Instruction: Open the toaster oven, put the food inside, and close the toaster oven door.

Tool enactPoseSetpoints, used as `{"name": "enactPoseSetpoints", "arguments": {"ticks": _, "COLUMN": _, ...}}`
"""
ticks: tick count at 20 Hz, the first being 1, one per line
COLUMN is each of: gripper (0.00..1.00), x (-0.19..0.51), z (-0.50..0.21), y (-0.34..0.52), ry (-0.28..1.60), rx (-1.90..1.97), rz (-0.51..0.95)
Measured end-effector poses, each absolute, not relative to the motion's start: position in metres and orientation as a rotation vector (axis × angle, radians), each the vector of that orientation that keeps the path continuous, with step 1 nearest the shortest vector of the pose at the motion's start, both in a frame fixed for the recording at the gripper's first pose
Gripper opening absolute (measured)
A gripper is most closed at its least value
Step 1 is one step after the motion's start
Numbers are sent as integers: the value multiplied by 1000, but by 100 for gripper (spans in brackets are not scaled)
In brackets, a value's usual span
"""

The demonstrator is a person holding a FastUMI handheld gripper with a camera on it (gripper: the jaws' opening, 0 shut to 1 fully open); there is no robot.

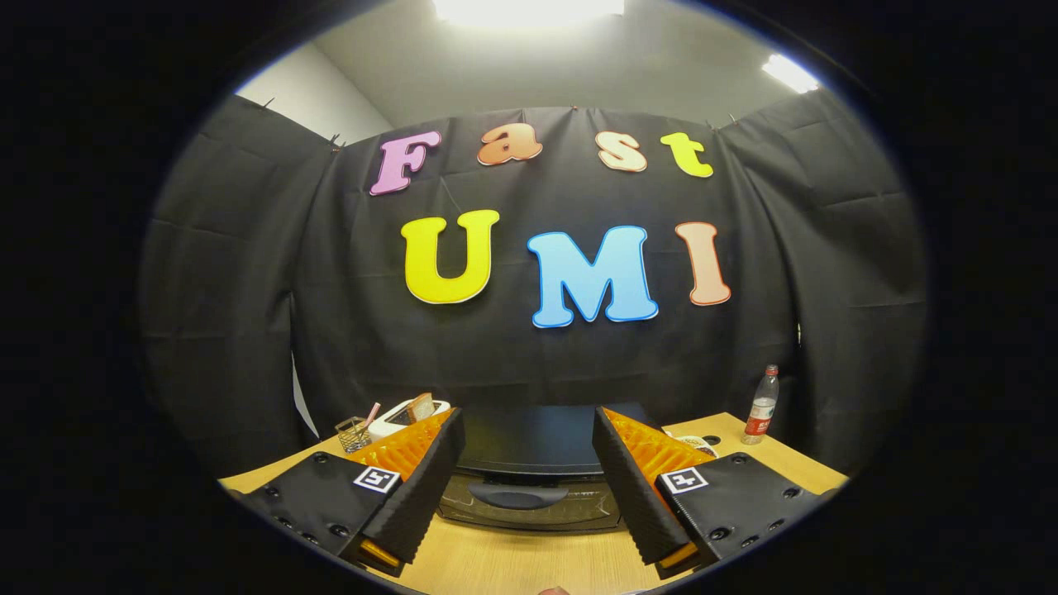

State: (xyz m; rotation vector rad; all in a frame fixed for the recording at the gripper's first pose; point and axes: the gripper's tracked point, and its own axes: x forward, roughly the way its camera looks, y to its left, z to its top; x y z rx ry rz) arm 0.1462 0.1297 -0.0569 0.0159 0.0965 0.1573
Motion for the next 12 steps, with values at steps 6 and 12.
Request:
{"name": "enactPoseSetpoints", "arguments": {"ticks": 6, "gripper": 99, "x": 175, "z": -94, "y": 145, "ry": 160, "rx": 2, "rz": 155}}
{"name": "enactPoseSetpoints", "arguments": {"ticks": 12, "gripper": 99, "x": 198, "z": -133, "y": 152, "ry": 220, "rx": -40, "rz": 143}}
